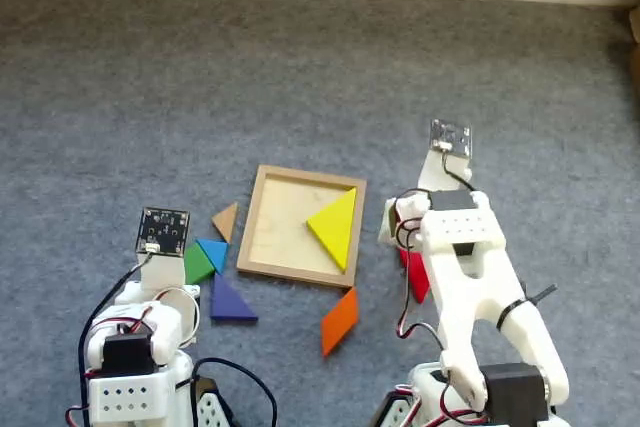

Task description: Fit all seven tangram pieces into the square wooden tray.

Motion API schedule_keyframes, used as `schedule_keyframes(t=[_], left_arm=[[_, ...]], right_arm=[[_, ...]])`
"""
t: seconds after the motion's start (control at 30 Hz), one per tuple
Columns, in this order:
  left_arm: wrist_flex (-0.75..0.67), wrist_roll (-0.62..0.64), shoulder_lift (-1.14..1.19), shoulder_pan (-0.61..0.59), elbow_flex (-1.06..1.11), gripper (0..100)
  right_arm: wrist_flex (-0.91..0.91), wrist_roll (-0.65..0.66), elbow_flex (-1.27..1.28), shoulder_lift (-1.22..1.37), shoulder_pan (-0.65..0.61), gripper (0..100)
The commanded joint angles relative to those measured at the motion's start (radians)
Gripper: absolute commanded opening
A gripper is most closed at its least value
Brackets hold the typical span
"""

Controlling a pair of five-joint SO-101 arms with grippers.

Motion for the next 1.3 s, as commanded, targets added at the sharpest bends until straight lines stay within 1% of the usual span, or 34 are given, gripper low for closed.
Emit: schedule_keyframes(t=[0.0,0.17,0.27,0.37,0.53,0.73,0.8,0.97,1.17,1.27], left_arm=[[0.006,0.003,-0.027,-0.008,0.021,0],[0.006,0.003,-0.027,-0.008,0.021,0],[0.006,0.003,-0.027,-0.008,0.021,0],[0.006,0.003,-0.027,-0.008,0.021,0],[0.006,0.003,-0.027,-0.008,0.021,0],[0.006,0.003,-0.027,-0.008,0.021,0],[0.006,0.003,-0.027,-0.008,0.021,0],[0.006,0.003,-0.027,-0.008,0.021,0],[0.006,0.003,-0.027,-0.008,0.021,0],[0.006,0.003,-0.027,-0.008,0.021,0]], right_arm=[[-0.012,0.005,-0.007,-0.047,0.013,24.5],[-0.013,-0.058,-0.013,-0.012,0.010,24.8],[-0.013,-0.063,-0.016,0.087,0.008,29.1],[-0.010,-0.058,-0.082,0.196,0.005,33.1],[-0.008,-0.058,-0.159,0.303,0.007,33.2],[-0.010,-0.058,-0.162,0.325,0.008,33.2],[-0.010,-0.058,-0.162,0.325,0.008,32.7],[-0.015,-0.055,-0.163,0.325,0.013,23.1],[-0.016,-0.046,-0.168,0.325,0.013,22.8],[-0.016,0.029,-0.165,0.323,0.010,22.8]])
